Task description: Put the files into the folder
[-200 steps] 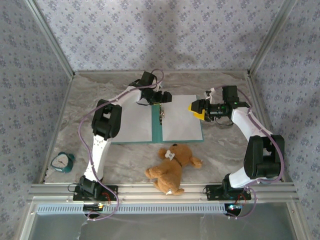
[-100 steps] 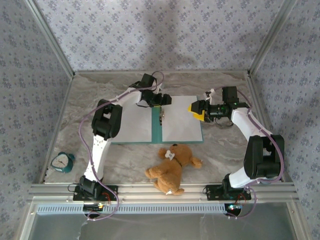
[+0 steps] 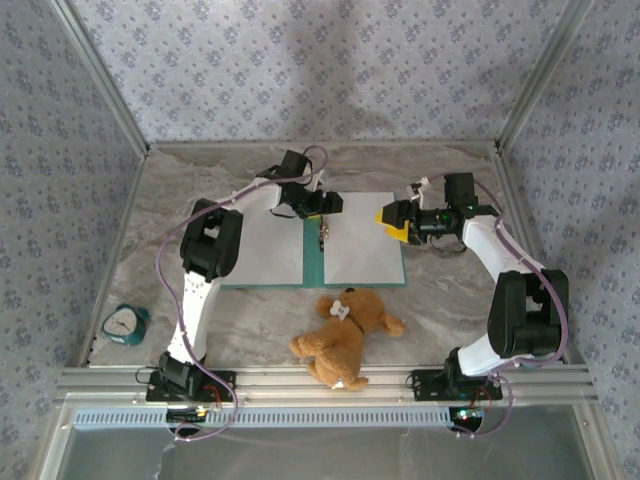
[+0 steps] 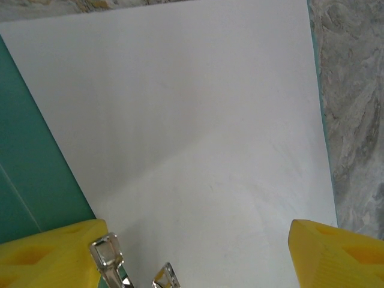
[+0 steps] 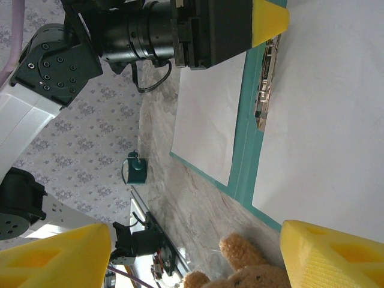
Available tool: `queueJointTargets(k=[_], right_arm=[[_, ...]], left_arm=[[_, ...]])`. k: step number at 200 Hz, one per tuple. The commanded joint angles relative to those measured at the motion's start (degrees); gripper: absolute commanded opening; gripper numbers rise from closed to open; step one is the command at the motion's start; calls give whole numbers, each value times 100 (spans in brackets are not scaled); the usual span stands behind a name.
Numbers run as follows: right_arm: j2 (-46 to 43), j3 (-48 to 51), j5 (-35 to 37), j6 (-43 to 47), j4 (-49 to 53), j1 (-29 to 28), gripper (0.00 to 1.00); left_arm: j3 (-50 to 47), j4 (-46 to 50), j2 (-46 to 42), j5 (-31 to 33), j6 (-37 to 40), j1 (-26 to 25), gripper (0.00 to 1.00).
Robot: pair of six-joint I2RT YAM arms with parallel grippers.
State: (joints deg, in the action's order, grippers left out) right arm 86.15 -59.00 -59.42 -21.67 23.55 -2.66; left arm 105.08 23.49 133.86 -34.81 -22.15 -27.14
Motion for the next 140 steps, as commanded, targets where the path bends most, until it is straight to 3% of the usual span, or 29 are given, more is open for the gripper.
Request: queueJointTargets(k=[1, 140], right_arm=[[-43, 71, -150, -54, 38, -16, 76], [-77, 56, -138, -95, 67, -39, 76]], left_arm=[[-90, -149, -485, -278, -39, -21, 78], [-1182, -843, -1353, -658, -331, -97, 78]])
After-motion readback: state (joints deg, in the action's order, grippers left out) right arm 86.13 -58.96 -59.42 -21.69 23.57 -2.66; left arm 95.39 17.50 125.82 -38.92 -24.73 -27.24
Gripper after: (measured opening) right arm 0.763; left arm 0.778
